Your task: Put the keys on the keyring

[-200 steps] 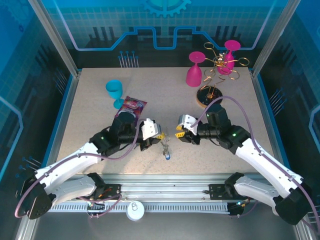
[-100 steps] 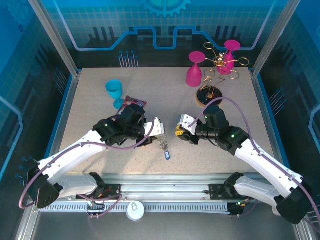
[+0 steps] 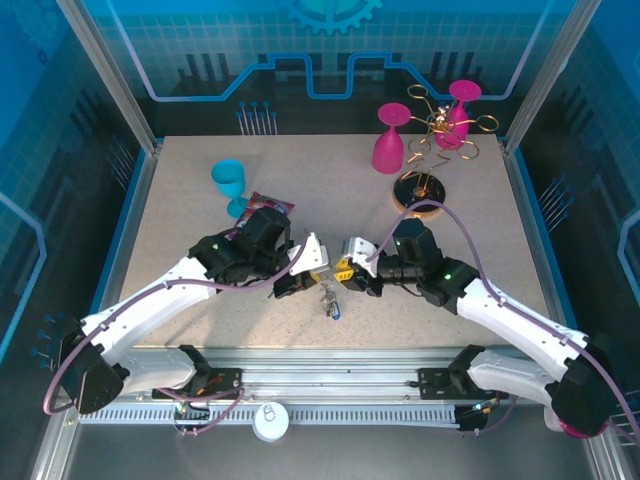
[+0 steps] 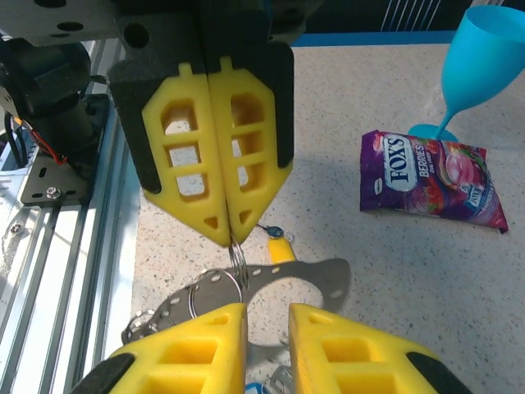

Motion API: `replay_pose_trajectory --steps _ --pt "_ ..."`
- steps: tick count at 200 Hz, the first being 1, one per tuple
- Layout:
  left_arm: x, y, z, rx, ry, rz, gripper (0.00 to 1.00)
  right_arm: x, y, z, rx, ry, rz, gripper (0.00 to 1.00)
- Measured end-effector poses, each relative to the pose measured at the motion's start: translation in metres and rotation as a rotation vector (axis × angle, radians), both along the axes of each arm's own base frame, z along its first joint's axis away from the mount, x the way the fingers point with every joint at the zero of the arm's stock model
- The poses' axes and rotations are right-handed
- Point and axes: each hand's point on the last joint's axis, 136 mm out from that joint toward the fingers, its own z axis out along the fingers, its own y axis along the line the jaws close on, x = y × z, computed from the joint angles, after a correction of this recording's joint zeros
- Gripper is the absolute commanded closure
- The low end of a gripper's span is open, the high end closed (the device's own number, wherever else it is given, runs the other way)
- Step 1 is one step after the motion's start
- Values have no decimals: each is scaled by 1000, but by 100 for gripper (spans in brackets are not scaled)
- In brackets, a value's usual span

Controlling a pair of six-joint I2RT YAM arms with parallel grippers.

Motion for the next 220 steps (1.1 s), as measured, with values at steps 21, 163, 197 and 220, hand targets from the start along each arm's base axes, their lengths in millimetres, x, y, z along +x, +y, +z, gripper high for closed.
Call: replay_pose_trajectory --steps 21,163,197,220 --pt "-1 -2 -1 1 26 1 100 0 3 -2 -1 -1 15 79" --pt "-6 -5 0 -29 90 8 100 -8 11 -18 -36 -36 127 79" --pt "-7 -5 1 -30 91 6 100 -11 13 -20 -34 -26 144 80" --pt "-7 -6 1 -33 94 3 100 -11 13 -20 -31 -25 149 80"
